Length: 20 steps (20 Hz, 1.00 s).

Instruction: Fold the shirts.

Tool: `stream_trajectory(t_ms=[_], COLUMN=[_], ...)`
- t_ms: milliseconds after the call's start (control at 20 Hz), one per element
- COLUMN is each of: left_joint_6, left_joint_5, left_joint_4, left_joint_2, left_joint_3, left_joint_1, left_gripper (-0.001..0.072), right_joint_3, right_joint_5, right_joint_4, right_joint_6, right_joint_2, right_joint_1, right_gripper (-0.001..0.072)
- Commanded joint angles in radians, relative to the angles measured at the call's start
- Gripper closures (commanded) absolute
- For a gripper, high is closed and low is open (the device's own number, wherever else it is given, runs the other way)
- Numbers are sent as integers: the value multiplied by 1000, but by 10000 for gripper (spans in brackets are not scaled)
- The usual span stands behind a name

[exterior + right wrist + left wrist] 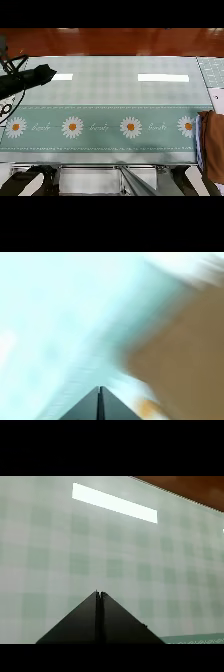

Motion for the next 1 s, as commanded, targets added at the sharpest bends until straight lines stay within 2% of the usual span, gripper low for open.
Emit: stream_trajectory(t_ms=[0,100,200,300,350,450,600,950], left_joint_6=[14,-120,-244,-404,-444,-446,-445,-445], left_joint_5=[-111,-254,-278,-264,-254,-212,-188,-166], left_joint_4=[127,377,571,647,647,647,647,647], left_joint_2=[-96,-209,-281,-319,-326,-326,-326,-326], left_joint_3=[173,284,304,225,160,68,50,50], left_joint_1=[-87,-178,-258,-278,-274,-273,-272,-272], left_gripper=[675,675,674,673,672,672,672,672], right_joint_3=[64,174,286,352,360,361,361,361], right_joint_5=[-254,-295,-286,-255,-222,-154,-95,-90], right_joint_4=[46,-135,-389,-597,-643,-655,-646,-653], right_joint_6=[-63,-10,121,282,324,327,327,327], right_joint_2=[-101,-223,-351,-473,-523,-588,-621,-621], right_joint_1=[494,792,983,1054,1051,1028,1020,1020], right_gripper=[683,683,683,683,683,683,683,683])
